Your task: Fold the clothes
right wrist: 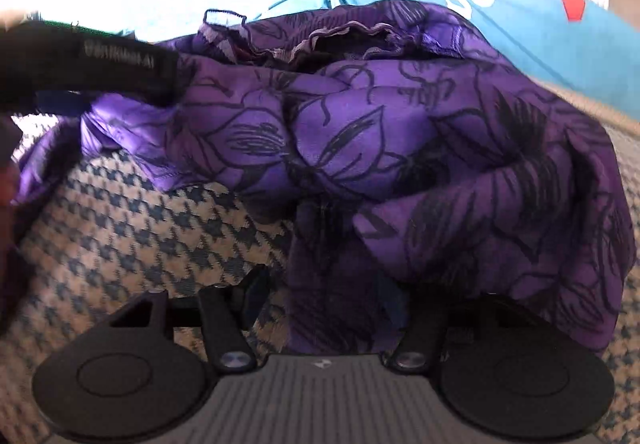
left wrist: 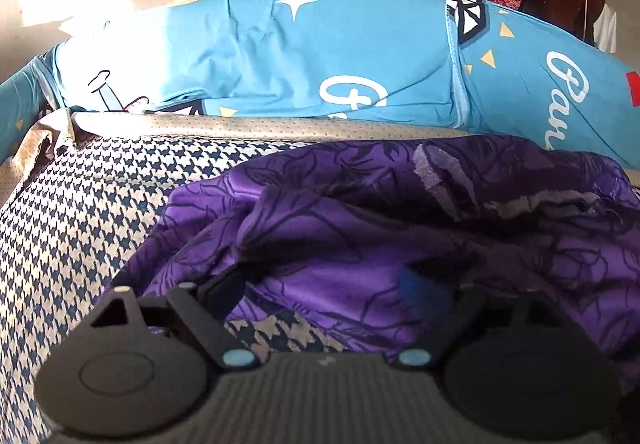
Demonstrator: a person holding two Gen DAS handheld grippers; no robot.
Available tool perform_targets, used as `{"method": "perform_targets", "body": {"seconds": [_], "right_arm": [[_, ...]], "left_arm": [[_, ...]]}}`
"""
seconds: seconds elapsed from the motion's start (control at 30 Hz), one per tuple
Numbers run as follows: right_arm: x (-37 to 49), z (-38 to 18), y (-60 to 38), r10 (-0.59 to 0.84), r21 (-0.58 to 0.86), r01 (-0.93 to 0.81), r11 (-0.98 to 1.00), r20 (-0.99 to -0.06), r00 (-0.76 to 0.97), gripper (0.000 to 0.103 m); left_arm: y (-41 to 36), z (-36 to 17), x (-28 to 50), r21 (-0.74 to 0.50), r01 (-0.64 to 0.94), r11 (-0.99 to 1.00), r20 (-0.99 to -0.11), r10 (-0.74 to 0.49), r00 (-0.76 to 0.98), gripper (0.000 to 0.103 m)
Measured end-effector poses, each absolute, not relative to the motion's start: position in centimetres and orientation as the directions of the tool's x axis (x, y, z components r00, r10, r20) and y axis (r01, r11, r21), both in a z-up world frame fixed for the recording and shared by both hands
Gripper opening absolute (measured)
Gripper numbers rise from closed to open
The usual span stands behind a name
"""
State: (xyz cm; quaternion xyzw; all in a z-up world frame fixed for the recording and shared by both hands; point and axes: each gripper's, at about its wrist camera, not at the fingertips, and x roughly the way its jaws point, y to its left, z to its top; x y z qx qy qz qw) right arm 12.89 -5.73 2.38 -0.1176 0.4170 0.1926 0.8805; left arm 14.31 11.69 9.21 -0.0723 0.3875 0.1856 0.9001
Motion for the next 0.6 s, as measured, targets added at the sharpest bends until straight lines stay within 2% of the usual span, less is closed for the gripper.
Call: {"method": "perform_targets", "body": {"seconds": [0.1,0.2,0.23,0.27,0.4,0.6], "right_arm": [[13.0,2.4,-5.7,0.231,-0.050,-0.416,0.908,-0.769,0.596,0.055],[13.3,2.6,-6.2,0.218,-0.060,-0.397,0.916,-0.757,0.616,0.031],[13.4,2.7,-6.4,0.215,-0.060,-0.391,0.919,-0.754,0.621,0.017],[13.5,2.8,-6.6,0.214,-0.055,-0.384,0.922,-0.754,0.621,0.015],[13.6,3.8,-7.7,0.223,-0.020,-0.354,0.935,-0.743,0.631,0.012],[13.1,7.1,-10.1,0.278,0.079,-0.309,0.948,-0.677,0.681,0.012]], "left_arm": [[12.2,9.3,14.2,0.006,-0.409,0.913,-0.729,0.284,0.623,0.088],[12.5,9.3,14.1,-0.005,-0.418,0.909,-0.733,0.281,0.620,0.088],[12.6,9.3,14.0,-0.008,-0.419,0.908,-0.733,0.280,0.620,0.088],[12.6,9.3,14.0,-0.007,-0.418,0.908,-0.732,0.280,0.621,0.088],[12.3,9.5,13.7,-0.001,-0.409,0.913,-0.727,0.280,0.627,0.088],[12.5,9.8,12.9,-0.012,-0.406,0.914,-0.717,0.275,0.641,0.088]]}}
